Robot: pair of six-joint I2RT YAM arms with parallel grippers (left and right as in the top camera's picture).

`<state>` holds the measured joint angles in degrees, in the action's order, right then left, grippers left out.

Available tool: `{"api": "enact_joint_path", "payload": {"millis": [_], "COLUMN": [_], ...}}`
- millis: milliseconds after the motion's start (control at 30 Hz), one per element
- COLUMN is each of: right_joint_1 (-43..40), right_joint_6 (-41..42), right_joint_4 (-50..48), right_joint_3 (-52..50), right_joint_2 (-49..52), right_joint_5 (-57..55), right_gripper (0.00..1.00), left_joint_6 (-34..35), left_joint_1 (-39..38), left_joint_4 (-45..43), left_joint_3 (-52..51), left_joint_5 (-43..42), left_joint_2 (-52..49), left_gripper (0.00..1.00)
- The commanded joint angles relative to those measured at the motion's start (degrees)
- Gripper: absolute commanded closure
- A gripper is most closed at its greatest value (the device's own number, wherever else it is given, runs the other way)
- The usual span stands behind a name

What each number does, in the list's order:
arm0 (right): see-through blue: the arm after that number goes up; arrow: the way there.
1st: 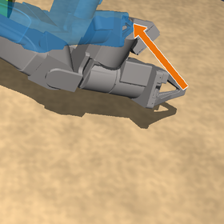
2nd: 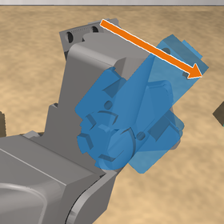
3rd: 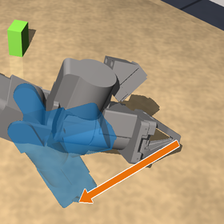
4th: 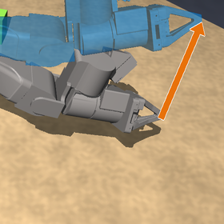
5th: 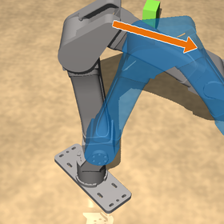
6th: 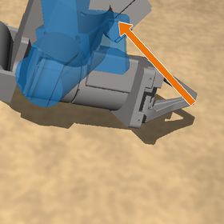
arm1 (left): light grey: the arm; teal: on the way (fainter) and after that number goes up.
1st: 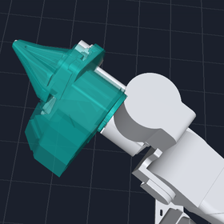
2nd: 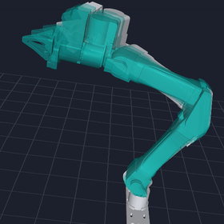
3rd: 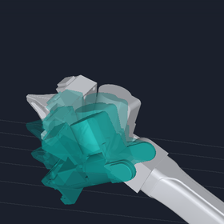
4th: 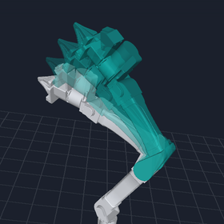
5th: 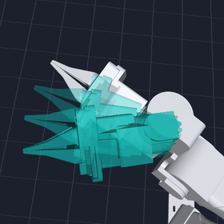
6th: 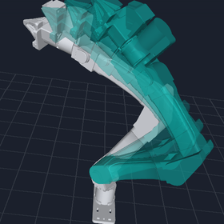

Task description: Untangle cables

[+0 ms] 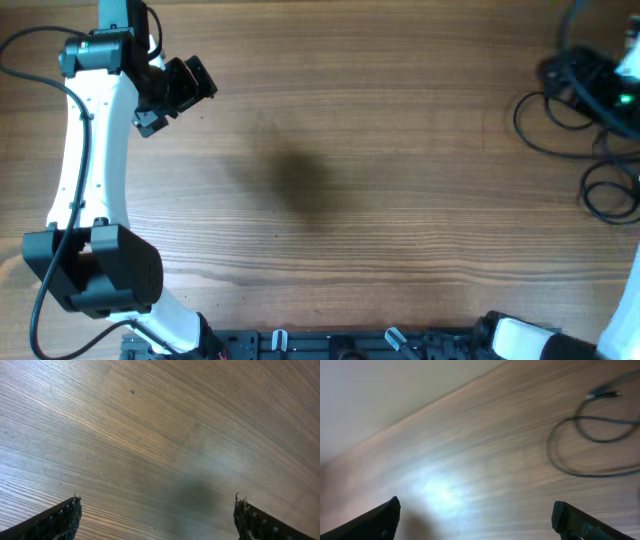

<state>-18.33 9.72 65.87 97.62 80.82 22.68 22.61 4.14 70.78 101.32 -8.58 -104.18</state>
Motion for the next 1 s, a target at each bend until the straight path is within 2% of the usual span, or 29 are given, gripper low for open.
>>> {"api": "enact_joint_path", "payload": {"millis": [0,133,233,400,467,500,567,667,767,967], "right_joint_1": [4.63,5.73,5.75,5.75,5.75,5.75,6.60,11.17,16.63,17.40], "right_joint_6": [-2.27,-2.97,-3.80,-5.57,-6.75,-6.73,-7.32,-9.75,-9.57,-8.00], "right_joint_4": [1.16,2.40,3.52,3.80,4.33,4.79,5.66,6.21,6.23,6.47], "right_joint_3": [-0.13,-0.13,-0.13,-0.13,-0.13,-0.13,-0.13,-0.13,-0.13,-0.13], "right_joint_2": [-1.88,-1.86,-1.88,-1.88,-1.88,-1.88,-1.99,-2.67,-2.84,-2.97], "right_joint_5": [0.96,0.96,-4.92,-4.81,-4.63,-4.59,-4.61,-4.74,-7.61,-7.63], "right_gripper": [0.00,0.00,0.00,0.00,0.00,0.00,0.00,0.00,0.00,0.00], "left_joint_6": [-0.04,-1.66,-1.62,-1.64,-4.09,-8.13,-10.86,-9.73,-9.81,-9.79], "left_joint_1": [-0.61,-1.53,-1.53,-1.53,-1.53,-1.53,-1.53,-1.53,-1.53,-1.51], "left_joint_4": [1.14,6.67,12.50,12.37,11.98,11.32,8.46,3.80,3.80,3.78], "left_joint_3": [-0.17,-0.17,-0.17,-0.17,-0.17,-0.52,-3.74,-10.29,-12.09,-12.09], "left_joint_5": [-0.68,4.33,5.68,5.42,3.23,-0.96,-6.99,-7.26,-6.97,-6.78], "left_joint_2": [6.29,20.63,34.82,41.79,42.38,42.25,42.25,41.57,37.64,30.03], "left_gripper": [0.00,0.00,0.00,0.00,0.00,0.00,0.00,0.00,0.00,0.00]}}
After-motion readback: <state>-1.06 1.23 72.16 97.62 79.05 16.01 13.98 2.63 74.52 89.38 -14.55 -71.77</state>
